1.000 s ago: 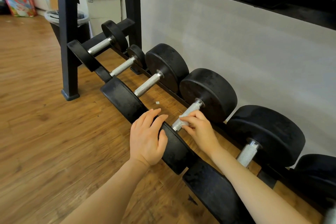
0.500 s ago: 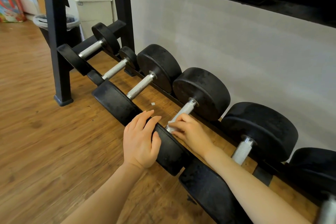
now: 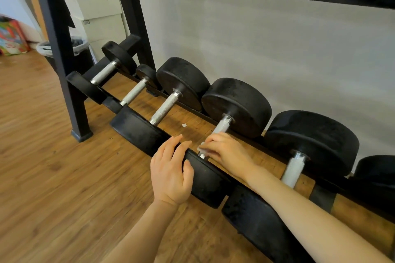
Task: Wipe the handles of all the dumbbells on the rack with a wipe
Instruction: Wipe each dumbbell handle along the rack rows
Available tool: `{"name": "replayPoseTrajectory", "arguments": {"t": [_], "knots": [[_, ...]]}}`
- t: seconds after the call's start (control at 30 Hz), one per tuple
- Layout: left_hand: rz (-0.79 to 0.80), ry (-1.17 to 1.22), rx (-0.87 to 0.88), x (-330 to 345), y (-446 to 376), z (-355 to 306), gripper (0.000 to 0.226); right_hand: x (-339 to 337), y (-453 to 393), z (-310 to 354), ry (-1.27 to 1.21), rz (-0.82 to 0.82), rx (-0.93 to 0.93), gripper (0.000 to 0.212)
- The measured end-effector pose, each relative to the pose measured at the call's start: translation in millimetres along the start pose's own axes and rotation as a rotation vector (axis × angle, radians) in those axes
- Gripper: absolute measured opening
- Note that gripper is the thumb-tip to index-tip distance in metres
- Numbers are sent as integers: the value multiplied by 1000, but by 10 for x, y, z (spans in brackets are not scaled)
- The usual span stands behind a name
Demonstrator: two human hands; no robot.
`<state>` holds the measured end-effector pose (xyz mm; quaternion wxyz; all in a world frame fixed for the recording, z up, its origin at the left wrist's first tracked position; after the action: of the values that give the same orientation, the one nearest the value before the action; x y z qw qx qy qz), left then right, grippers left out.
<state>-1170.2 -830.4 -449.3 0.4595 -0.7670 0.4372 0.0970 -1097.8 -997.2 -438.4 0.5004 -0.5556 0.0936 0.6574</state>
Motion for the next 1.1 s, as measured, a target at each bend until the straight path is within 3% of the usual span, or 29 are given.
{"name": "replayPoseTrajectory", "arguments": {"t": [0.17,0.33,0.47,0.67,0.97,1.1], "knots": [[-3,8,5,9,4,4,46,13,-15,-57,-36,1,123,30],[-6,17,11,9,1,9,47,52,26,47,7,87,28,19],[-5,14,6,9,4,9,46,17,-16,26,96,104,-22,30],[0,18,5,18,7,25,47,55,-28,54,104,288,5,31],[4,18,8,23,1,30,47,49,-32,61,19,311,30,39],[3,16,7,30,2,34,48,32,-36,-51,65,228,95,37]]}}
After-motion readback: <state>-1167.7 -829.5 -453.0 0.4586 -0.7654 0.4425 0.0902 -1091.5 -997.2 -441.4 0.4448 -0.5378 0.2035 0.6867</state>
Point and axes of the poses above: each hand's wrist, its own y-axis away from the middle knuckle, its own x-axis out of the palm, z = x × y, the point moved 2 cm from there along -y, towards the middle knuckle, and after that the axes turned 11 degrees about -z, right-handed, at the moved point
